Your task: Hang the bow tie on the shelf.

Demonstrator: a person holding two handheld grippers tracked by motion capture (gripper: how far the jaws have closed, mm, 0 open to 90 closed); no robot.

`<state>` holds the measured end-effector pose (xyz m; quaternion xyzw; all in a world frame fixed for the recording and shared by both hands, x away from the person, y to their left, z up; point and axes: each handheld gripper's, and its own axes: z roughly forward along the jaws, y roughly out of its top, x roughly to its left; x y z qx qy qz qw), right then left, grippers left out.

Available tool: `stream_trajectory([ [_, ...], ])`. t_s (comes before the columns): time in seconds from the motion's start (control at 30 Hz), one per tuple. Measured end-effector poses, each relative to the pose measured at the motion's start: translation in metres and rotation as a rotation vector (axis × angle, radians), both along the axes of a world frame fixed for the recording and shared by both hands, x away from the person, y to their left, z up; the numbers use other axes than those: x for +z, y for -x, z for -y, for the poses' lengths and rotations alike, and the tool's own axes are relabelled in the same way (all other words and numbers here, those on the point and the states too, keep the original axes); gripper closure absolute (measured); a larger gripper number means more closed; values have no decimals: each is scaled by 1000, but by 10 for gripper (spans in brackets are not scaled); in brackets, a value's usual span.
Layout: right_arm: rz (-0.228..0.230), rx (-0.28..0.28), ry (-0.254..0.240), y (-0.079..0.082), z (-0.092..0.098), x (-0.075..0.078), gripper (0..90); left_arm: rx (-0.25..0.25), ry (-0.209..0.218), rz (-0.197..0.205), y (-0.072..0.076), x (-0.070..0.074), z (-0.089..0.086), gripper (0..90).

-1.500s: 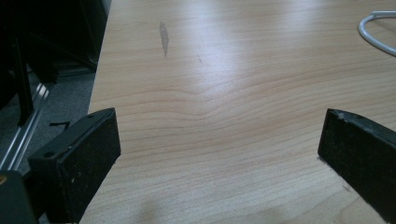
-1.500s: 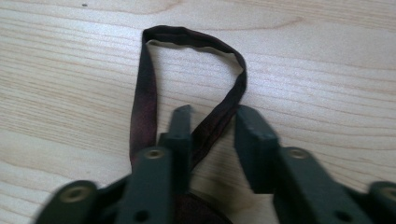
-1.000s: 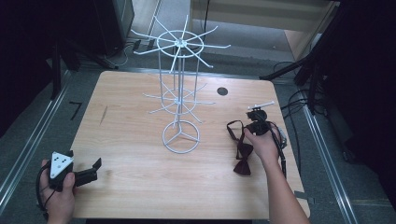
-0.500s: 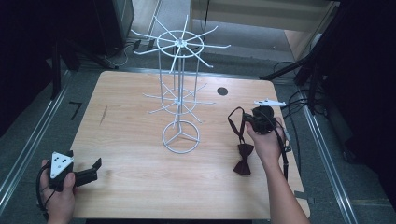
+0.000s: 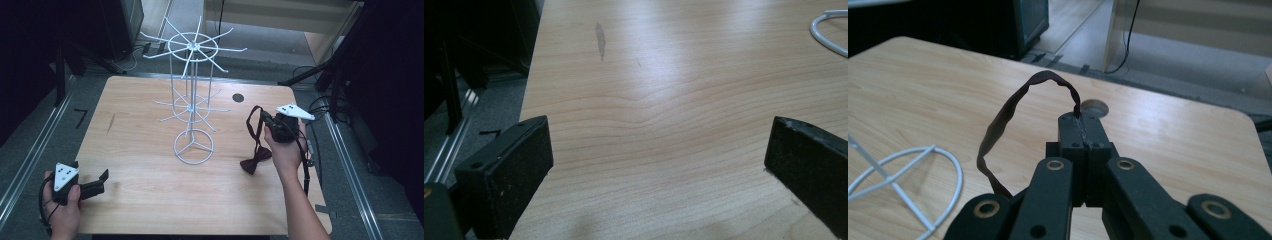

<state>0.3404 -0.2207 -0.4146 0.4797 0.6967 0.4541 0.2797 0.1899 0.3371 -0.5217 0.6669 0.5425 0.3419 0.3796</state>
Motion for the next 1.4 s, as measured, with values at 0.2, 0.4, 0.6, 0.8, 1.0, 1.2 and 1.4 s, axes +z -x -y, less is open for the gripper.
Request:
stream_trajectory([
  [0.2,81,20,-14,6,-5,9,900,0,0,0,0,0,0,0],
  [0.4,153,37,-27,12,-14,19,900,-1,2,0,0,0,0,0],
  [0.6,214,43,-62,18,-20,35,900,-1,4,0,0,0,-1,0],
  [0.8,267,69,-87,26,-28,53,900,-1,6,0,0,0,0,0],
  [1.0,308,92,-106,35,-34,67,900,-1,7,1,0,0,0,0],
  [1.2,348,102,-122,41,-40,80,900,0,8,2,0,0,0,0],
  [1.4,396,113,-150,47,-43,92,900,1,10,-1,0,0,-1,0],
])
